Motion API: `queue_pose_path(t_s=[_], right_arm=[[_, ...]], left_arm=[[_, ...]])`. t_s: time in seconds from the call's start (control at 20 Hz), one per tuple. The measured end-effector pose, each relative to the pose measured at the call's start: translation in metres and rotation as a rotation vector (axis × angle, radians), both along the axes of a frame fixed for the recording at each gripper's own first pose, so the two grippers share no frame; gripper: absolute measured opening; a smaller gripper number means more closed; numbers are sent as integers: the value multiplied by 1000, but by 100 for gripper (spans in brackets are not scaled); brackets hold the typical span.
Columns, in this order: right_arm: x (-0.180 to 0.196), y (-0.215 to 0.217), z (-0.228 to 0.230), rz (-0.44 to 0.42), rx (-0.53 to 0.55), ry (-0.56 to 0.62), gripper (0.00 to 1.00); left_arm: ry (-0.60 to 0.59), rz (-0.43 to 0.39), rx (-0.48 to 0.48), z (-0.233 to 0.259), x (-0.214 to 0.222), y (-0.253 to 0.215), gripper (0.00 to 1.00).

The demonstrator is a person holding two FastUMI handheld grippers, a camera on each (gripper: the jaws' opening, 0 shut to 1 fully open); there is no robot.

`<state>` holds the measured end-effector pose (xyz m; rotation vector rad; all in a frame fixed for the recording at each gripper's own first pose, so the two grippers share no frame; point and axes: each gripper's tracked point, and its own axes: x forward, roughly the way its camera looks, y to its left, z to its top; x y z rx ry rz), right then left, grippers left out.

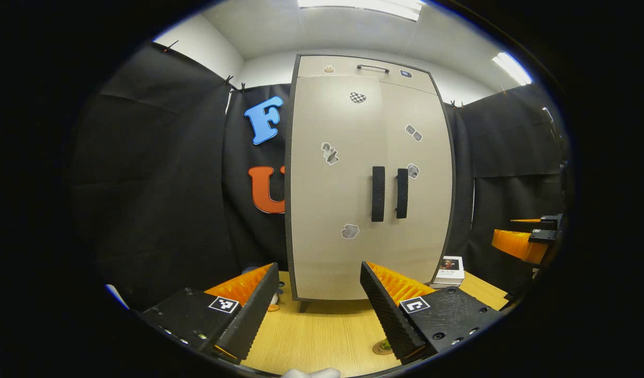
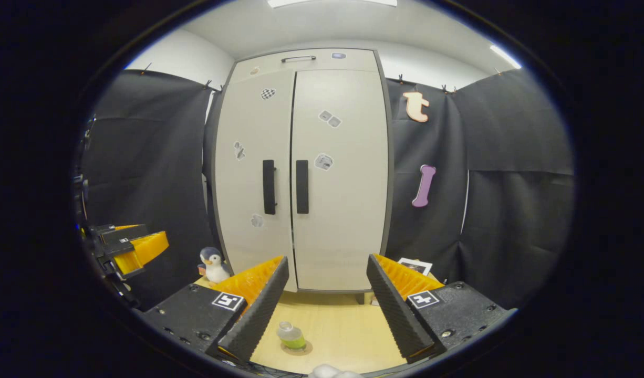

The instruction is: Grasp the bottle in the cabinet with the left hand and place it on the coaster, then close the right door with the right hand and the left door with the left hand.

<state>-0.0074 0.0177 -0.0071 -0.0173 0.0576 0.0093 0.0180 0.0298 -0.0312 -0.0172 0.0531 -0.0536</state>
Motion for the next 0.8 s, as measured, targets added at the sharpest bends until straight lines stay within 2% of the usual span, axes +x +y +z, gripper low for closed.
queue_pose_path(t_s=[0.1, 0.15, 0.3, 0.35, 0.4, 0.45, 0.5, 0.55, 0.8], right_arm=[[1, 1, 0, 0, -1, -1, 94], [2, 2, 0, 0, -1, 0, 98], [3, 4, 0, 3, -1, 2, 98], [4, 4, 0, 5, -2, 3, 94], [3, 5, -1, 6, -2, 2, 94], [4, 5, 0, 5, -4, 2, 98], [5, 6, 1, 7, -5, 2, 94], [5, 6, 0, 7, -5, 2, 98], [4, 7, 0, 9, -8, 4, 94]], left_arm=[[-1, 0, -4, 0, 1, 1, 95], [-1, 0, -8, 0, 0, 1, 95], [2, 1, -2, -1, 2, 3, 95], [3, 0, -2, -1, 2, 3, 95], [3, 0, -3, -1, 2, 3, 91], [4, 0, -3, -2, 2, 4, 95], [3, 2, -2, -2, 2, 4, 95], [2, 2, -2, -2, 3, 5, 95], [3, 4, -3, -2, 4, 5, 95]])
